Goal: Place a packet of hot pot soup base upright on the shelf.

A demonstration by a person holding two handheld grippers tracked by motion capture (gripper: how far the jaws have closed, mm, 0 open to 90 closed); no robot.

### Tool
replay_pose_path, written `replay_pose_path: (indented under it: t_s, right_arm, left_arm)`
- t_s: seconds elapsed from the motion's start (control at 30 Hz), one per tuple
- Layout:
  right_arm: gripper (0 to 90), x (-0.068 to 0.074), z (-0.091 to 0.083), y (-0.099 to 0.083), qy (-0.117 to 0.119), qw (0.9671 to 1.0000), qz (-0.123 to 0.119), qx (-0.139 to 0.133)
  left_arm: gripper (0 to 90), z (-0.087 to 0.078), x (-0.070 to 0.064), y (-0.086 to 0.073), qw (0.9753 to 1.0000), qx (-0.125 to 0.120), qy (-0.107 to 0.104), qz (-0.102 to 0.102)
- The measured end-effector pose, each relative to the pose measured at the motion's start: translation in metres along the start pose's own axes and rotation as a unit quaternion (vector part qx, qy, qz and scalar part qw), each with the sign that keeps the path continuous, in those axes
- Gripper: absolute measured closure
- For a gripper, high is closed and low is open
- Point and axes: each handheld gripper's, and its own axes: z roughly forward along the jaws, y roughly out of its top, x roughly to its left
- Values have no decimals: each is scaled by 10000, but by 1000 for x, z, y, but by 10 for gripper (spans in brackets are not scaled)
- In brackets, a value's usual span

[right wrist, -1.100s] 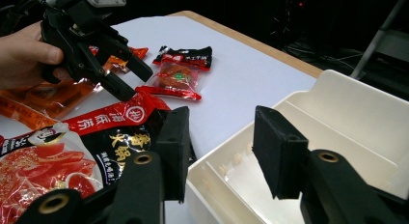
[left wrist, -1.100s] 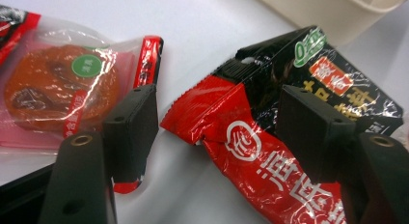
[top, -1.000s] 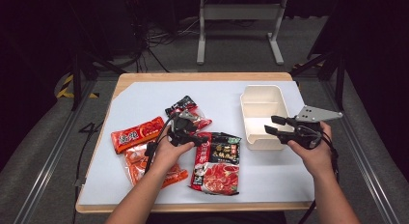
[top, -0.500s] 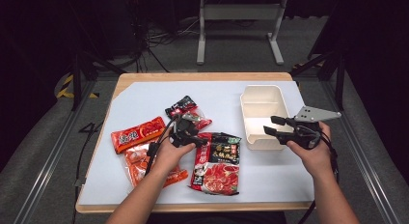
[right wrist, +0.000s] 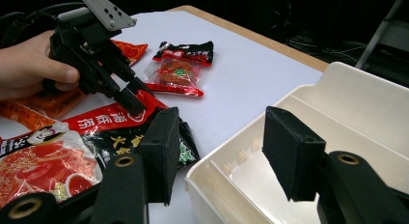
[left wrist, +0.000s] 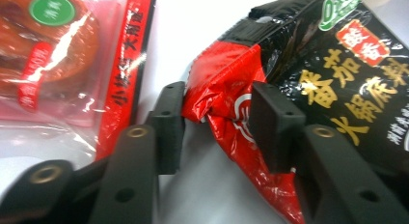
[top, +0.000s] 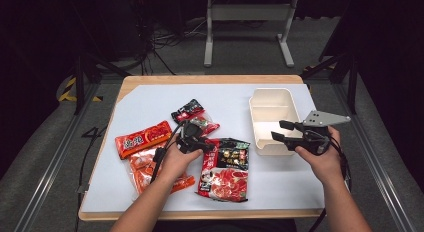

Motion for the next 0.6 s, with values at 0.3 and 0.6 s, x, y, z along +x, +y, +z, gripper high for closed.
replay_pose_path:
  t_s: [0.3, 0.6]
  right_arm:
    - [476, 4, 4, 1, 40, 10000, -29, 61]
    - [493, 6, 6, 2, 81, 9999, -62, 104]
  left_arm:
    - [767, 2, 0, -1, 9997, 4, -210, -155]
    - [845, -1, 2, -2, 9981, -156, -372, -461]
